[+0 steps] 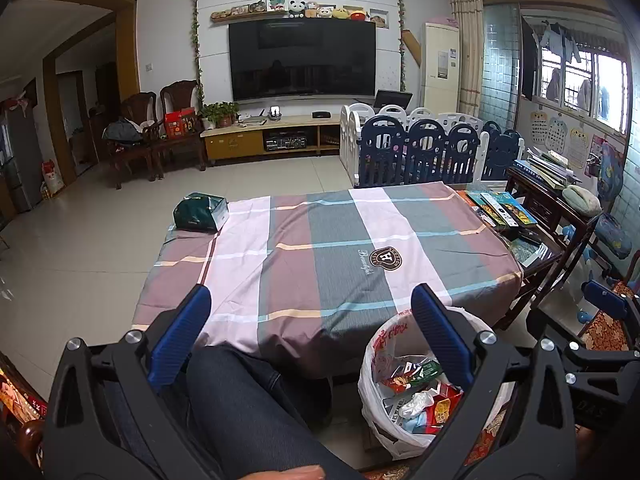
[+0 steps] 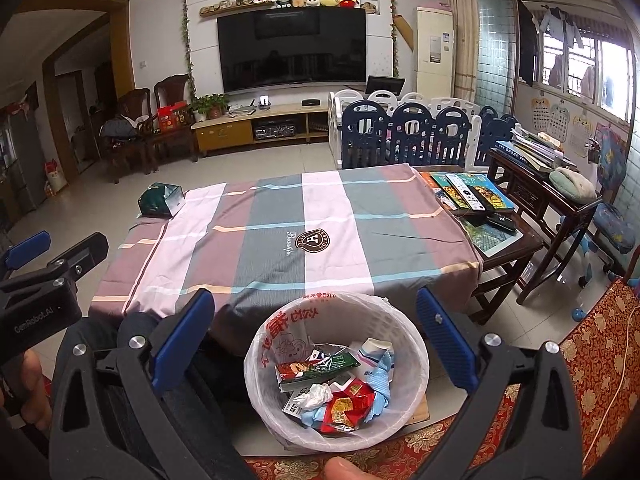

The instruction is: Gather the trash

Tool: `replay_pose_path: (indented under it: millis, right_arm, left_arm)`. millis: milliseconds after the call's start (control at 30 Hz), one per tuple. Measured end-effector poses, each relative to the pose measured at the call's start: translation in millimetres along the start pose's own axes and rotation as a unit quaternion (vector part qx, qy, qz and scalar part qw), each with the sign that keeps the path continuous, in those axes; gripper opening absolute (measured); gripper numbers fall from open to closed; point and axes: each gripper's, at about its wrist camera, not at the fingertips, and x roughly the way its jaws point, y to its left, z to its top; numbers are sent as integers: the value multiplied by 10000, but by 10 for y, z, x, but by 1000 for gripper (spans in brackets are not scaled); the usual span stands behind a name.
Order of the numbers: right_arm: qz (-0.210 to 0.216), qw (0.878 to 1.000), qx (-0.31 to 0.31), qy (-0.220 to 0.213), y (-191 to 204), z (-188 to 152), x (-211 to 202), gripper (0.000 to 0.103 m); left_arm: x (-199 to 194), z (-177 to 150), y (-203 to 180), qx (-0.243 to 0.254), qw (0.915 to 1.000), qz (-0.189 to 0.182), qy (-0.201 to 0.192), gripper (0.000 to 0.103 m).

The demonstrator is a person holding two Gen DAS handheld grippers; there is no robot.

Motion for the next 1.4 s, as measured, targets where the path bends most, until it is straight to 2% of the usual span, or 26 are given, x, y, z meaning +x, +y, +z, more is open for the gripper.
replay_pose_path:
  millis: [1400]
  right_arm:
    - [10, 10000, -6, 51, 18, -71, 39, 99]
  left_arm:
    - [5, -80, -23, 0, 10000, -57, 69, 100]
